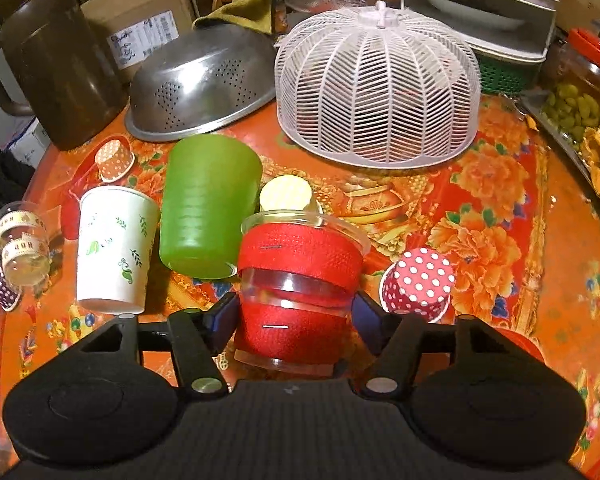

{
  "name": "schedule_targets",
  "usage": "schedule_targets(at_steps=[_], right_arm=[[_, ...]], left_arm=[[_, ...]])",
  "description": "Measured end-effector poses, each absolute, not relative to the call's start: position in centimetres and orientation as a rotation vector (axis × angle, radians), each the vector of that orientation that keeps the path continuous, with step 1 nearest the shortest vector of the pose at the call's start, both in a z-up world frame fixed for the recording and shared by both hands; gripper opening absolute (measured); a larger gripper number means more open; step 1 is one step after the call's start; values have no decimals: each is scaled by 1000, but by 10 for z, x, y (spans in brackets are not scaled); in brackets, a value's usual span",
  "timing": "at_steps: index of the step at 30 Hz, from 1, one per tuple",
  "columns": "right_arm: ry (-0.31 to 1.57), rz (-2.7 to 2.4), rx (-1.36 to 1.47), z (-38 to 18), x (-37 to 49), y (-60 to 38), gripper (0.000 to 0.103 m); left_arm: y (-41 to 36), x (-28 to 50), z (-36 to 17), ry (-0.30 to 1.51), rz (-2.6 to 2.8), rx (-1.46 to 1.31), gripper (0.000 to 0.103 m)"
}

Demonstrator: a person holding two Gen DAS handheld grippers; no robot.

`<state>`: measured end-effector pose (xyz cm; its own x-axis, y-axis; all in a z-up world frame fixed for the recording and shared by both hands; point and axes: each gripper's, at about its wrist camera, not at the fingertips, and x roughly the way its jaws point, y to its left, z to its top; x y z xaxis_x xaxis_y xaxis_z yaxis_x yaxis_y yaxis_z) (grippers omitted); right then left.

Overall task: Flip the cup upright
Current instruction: 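Reach the right tool to the red-banded clear cup lying sideways and grasp it, then lift the red-banded cup off the table with the right tool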

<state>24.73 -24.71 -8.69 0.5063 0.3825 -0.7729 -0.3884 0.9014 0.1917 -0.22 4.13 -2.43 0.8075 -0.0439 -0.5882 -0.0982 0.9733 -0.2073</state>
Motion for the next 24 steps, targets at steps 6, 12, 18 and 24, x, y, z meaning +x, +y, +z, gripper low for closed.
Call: schedule_targets(at_steps=[6,12,18,24], right_arm=[[803,507,41,-49,202,-269,61],[612,596,49,-10,112,-295,61],[511,685,55,7,35,-315,61],[648,780,109,-15,24,-310,61]], left_arm=[[42,-8,-20,615,18,-248,103],[40,-15,-16,606,11,-245,103],[43,-22,-14,603,12,-252,103],[51,-24,-19,612,-17,-304,103]])
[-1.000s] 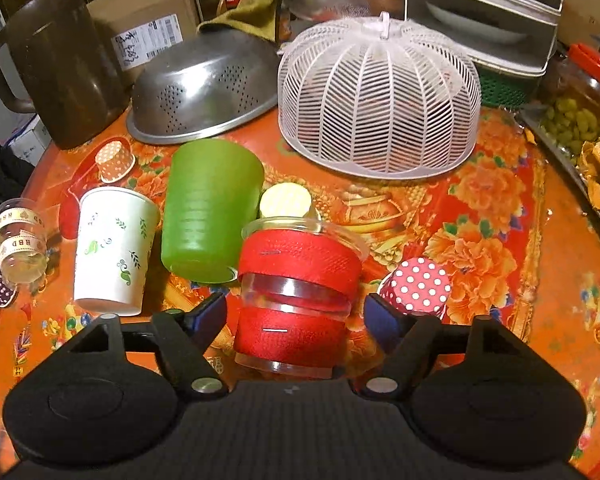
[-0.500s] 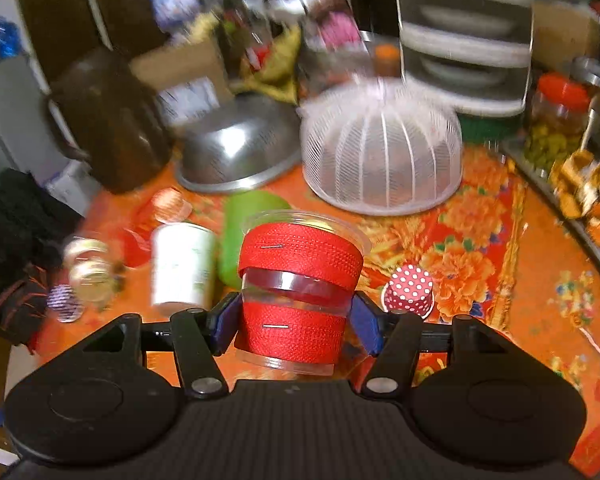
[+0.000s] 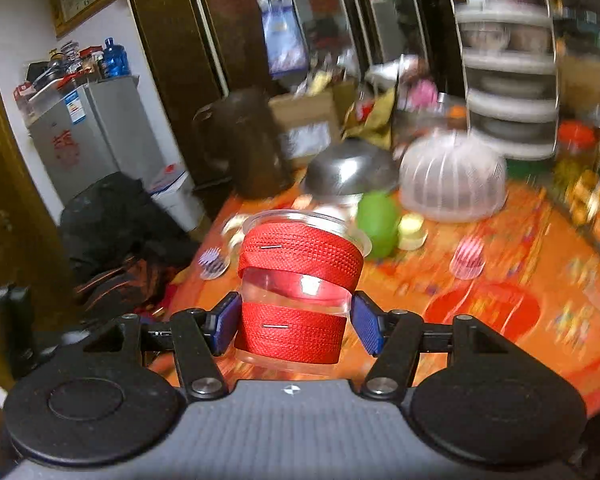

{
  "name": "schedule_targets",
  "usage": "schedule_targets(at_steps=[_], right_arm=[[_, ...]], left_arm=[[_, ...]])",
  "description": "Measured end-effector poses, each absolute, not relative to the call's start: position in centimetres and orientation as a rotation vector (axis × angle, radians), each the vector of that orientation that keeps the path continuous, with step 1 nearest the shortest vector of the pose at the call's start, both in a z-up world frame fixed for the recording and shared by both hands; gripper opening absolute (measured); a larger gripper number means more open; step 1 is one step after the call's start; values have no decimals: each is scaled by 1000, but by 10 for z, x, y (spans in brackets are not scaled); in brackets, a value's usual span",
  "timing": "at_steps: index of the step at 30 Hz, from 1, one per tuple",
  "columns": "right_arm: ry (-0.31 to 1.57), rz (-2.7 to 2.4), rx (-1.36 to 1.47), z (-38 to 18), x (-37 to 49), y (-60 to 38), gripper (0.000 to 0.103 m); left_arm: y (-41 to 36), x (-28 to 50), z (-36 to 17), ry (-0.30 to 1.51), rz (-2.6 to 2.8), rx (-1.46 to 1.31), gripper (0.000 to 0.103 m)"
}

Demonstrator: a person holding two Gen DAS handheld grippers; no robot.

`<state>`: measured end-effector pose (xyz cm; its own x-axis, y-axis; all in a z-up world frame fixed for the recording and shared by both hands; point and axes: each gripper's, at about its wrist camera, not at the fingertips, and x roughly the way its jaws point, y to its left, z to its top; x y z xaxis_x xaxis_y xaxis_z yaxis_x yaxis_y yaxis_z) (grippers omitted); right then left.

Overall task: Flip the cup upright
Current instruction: 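Lift the red-banded cup off the table with the right tool, then grasp the cup with the left tool while the right tool holds it out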

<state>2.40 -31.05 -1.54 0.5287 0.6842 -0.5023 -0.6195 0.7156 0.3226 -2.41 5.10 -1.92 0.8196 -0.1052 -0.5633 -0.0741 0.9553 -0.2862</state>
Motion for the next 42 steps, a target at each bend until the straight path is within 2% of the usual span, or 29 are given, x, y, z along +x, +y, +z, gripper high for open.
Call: schedule_targets(at_steps=[6,10,15,23,30,38,41,42], right_arm=[[958,813,98,-83,61,-260,61],[1017,810,48,-100,72,-235,62],[1019,811,26,-105,83,-222,66],[999,823,3,-115,63,-222,65],[994,834,-1,-116,62,-223,65],[992,839,-10,-116,61,-224,65],[991,842,-11,-116,60,-224,65],[992,844,-13,-116,60,-224,65]], left_arm=[[51,-20,-32,680,-94,-379,103],[46,-9,-39,756,-149,-445,103],[32,5,-50,836,-197,-486,103],[23,21,-61,914,-262,-620,103],[11,29,-72,979,-255,-674,96],[7,35,-78,1007,-219,-693,95],[6,37,-79,1009,-204,-695,91],[7,37,-80,1010,-200,-699,86]])
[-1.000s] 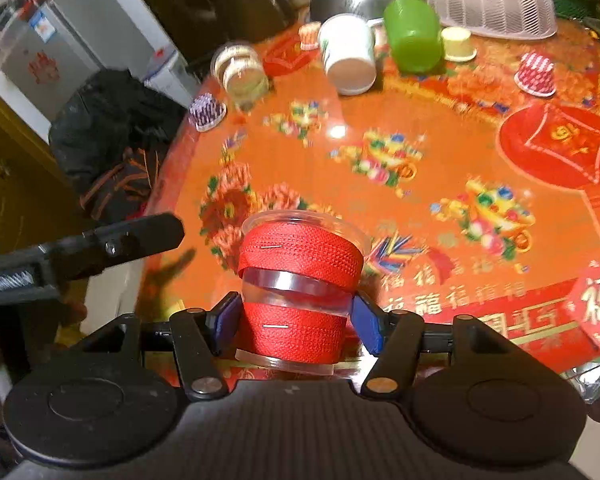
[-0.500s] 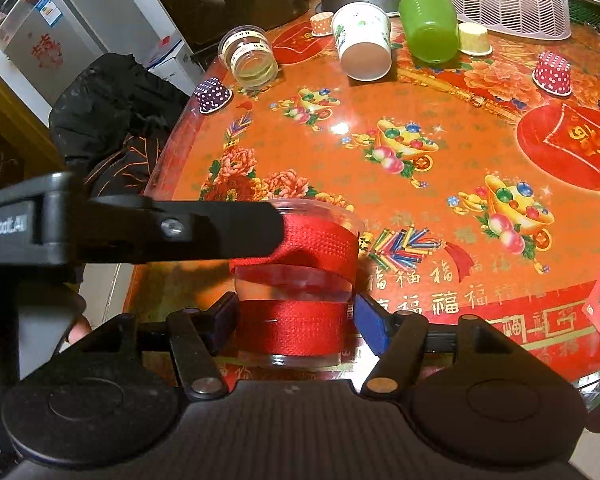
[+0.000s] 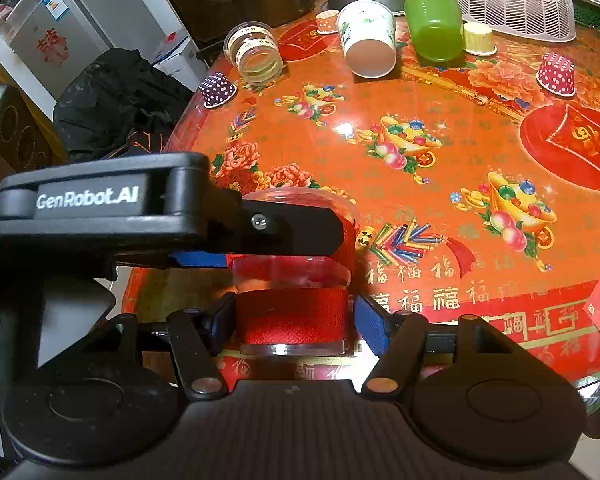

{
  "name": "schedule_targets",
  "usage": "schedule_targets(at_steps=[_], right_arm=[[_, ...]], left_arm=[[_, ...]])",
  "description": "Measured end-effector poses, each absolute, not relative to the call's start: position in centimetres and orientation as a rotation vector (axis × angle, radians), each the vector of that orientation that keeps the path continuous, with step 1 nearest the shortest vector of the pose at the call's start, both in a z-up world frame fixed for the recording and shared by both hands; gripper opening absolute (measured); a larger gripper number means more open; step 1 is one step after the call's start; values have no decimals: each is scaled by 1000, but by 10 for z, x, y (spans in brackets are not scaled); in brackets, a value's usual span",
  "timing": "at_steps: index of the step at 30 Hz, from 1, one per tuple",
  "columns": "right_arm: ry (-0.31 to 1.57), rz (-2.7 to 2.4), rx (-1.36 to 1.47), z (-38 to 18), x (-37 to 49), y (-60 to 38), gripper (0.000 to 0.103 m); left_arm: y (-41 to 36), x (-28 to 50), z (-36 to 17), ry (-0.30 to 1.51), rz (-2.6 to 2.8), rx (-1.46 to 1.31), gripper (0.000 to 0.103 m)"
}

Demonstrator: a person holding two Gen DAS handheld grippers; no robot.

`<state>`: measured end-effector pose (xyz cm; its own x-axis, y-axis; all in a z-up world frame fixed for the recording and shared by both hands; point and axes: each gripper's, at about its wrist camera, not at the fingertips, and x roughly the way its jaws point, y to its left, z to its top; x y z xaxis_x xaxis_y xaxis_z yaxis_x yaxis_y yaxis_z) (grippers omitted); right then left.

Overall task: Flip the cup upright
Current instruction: 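Grasp the cup with the left tool while the right tool holds it out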

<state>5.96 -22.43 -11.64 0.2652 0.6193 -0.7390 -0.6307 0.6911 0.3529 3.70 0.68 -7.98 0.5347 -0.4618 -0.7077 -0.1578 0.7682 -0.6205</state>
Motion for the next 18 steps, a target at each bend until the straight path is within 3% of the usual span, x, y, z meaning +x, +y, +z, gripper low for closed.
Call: schedule_targets(at_steps=[9,13,18], right_arm=[[976,856,-25,-116,56,-227,66],[928,841,-48,-113,51,-232,83],[865,843,11,-104,49,-257,93]], left_arm=[[6,37,-81,1008,-185,-689,77],[8,34,-79,995,-197,-670,76],[11,26,-73,938,-232,-660,75]])
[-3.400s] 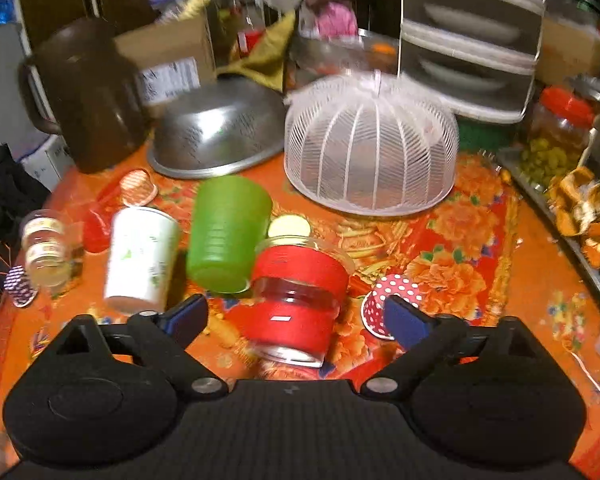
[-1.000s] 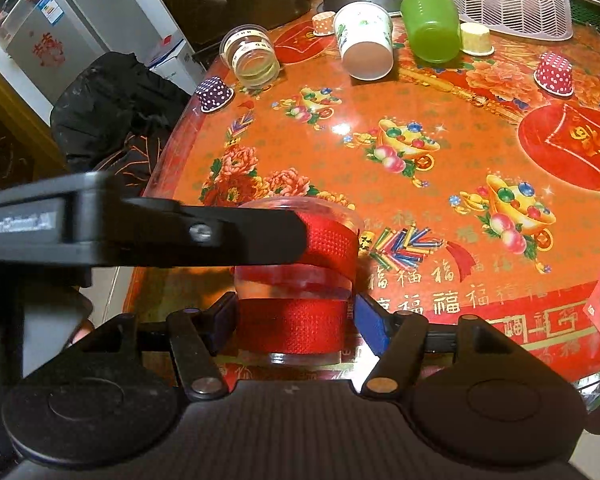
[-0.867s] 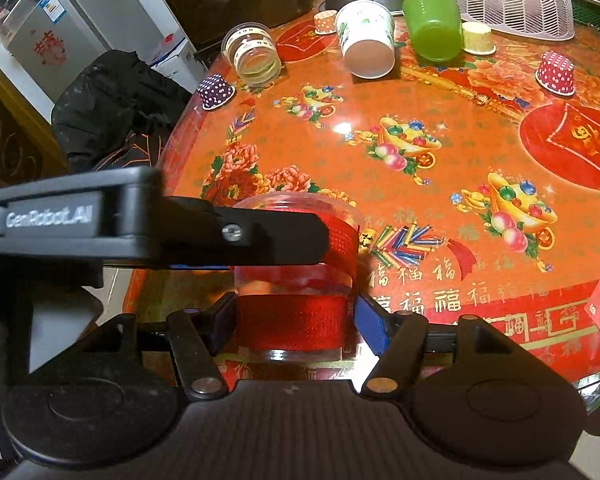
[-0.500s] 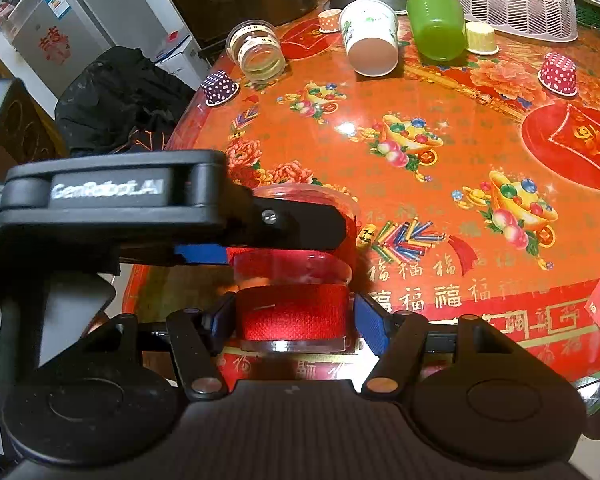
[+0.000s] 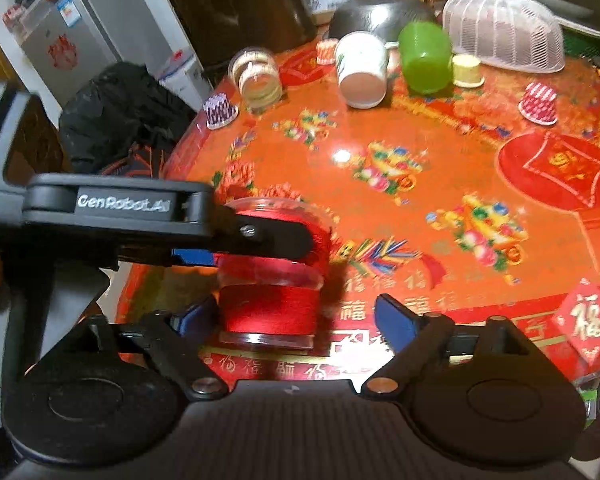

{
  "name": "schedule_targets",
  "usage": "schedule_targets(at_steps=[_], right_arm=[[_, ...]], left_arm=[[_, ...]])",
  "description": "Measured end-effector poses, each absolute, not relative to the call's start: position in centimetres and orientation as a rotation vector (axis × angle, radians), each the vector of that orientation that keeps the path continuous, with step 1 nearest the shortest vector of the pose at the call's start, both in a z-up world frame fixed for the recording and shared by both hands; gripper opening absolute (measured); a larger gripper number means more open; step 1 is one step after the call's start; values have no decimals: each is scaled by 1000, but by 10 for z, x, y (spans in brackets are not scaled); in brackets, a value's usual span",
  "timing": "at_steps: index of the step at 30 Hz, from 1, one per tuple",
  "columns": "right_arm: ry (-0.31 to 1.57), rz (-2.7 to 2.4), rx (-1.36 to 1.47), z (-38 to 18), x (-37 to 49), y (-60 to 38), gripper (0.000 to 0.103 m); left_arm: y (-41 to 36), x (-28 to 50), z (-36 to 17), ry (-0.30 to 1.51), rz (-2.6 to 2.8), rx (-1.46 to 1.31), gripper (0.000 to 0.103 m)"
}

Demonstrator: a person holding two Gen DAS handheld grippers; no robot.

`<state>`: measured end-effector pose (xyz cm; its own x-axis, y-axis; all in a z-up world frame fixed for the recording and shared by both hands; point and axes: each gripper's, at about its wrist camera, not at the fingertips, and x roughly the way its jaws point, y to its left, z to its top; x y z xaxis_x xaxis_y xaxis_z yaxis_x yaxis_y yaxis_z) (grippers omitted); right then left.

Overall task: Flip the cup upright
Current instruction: 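Grasp the cup with the left tool while the right tool holds it out, then open the right tool and pull it away while the left tool turns the cup rim-up, then lower the cup rim-up onto the tablecloth with the left tool and open it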

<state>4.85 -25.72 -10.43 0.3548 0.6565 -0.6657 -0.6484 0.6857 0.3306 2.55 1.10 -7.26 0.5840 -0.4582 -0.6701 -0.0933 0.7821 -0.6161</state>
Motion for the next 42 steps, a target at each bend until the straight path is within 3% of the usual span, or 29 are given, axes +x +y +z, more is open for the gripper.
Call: schedule_targets(at_steps=[3,7,12,15,17,25,33,34,42], right_arm=[[823,837,89,-101,49,-279,102],[751,793,184,-101,47,-306,102],[649,710,247,-109,45,-323,102],[576,674,272,-118,44,-330,102],[539,659,323,-127,43,-337,102],[503,641,477,-159,42,-362,102],[453,655,460,-161,22,-372,102],[450,654,454,-162,20,-372,102],[426,668,421,-159,12,-368,102]], left_arm=[[17,19,-64,876,-232,-646,75],[16,3,-42,716,-217,-546,75],[-3,-39,-19,351,-226,-332,75],[-13,-73,-28,87,-182,-272,76],[-24,-86,-44,7,-108,-220,76],[-70,-80,-104,54,116,-40,74],[-94,-79,-113,69,189,69,73],[-95,-80,-116,74,193,74,67],[-97,-88,-121,69,194,94,69]])
